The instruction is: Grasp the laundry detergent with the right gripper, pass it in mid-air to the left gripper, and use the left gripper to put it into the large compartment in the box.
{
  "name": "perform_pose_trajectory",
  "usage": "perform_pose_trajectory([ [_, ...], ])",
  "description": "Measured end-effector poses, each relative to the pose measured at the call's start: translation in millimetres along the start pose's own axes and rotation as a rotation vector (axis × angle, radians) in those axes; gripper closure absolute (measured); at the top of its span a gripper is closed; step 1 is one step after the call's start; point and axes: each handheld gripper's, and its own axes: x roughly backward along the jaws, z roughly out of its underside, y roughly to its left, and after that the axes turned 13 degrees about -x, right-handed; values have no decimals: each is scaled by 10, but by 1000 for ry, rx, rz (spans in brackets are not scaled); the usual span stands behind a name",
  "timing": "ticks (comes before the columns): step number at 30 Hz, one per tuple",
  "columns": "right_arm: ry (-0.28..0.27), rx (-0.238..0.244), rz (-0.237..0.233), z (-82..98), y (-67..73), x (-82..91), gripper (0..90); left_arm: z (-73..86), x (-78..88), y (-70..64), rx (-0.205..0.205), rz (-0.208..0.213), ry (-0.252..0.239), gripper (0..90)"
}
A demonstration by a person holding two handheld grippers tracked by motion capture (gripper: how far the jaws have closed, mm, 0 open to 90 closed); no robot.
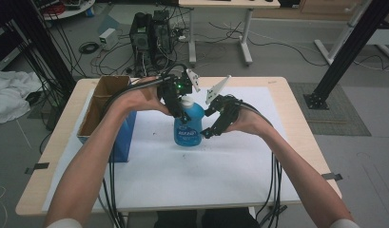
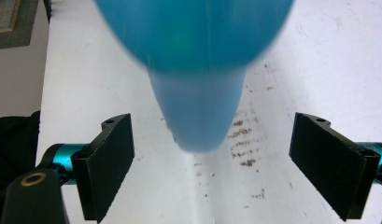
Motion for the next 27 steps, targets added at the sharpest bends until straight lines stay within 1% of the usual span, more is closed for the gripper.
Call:
perform_pose_trajectory([
  [1,-5,-9,3,10,4,13,132,5,22,-1,2,-2,4,385],
  [2,1,-9,11,18,3,29,132,10,45,-7,6,-7,6,385],
  [3,6,2,20,28,-9,43,132,18,68,-8,11,-9,5,385],
  [4,9,-10,32,45,-1,49,132,23,97,-9,18,-12,13,385],
  [5,23,-6,50,61,-6,59,126,29,124,-11,23,-13,14,385],
  [6,33,-24,56,83,-6,65,116,34,154,-12,30,-17,18,385],
  [7,46,-32,81,108,-15,73,116,41,185,-13,37,-19,20,385],
  [9,95,-24,146,164,-37,94,116,50,260,-12,54,-26,42,385],
  [10,123,-44,175,192,-33,111,116,60,290,-12,67,-28,39,385],
  [12,159,-43,220,255,-42,138,116,73,379,-6,85,-37,59,385],
  [15,209,-52,246,334,-57,224,117,96,537,-15,121,-65,79,385],
  [16,200,-55,257,370,-58,238,117,105,598,-22,135,-73,87,385],
  [17,207,-56,266,397,-64,269,117,121,656,-27,146,-79,87,385],
  [18,213,-57,274,424,-73,298,116,136,720,-27,151,-85,91,385],
  [19,215,-70,275,450,-78,329,117,151,789,-5,126,-74,122,385],
  [20,233,-18,274,461,-123,365,117,171,821,-53,199,-99,72,385],
  [21,219,-80,289,497,-103,379,116,193,894,-46,194,-95,91,385],
  [22,220,-85,287,521,-112,398,117,209,946,-60,217,-101,91,385],
  [25,218,-100,305,573,-134,450,117,264,1095,-96,256,-114,80,385],
  [26,219,-103,306,588,-145,463,117,283,1155,-102,258,-118,88,385],
  [27,221,-109,309,604,-148,470,116,304,1209,-111,272,-126,89,385],
])
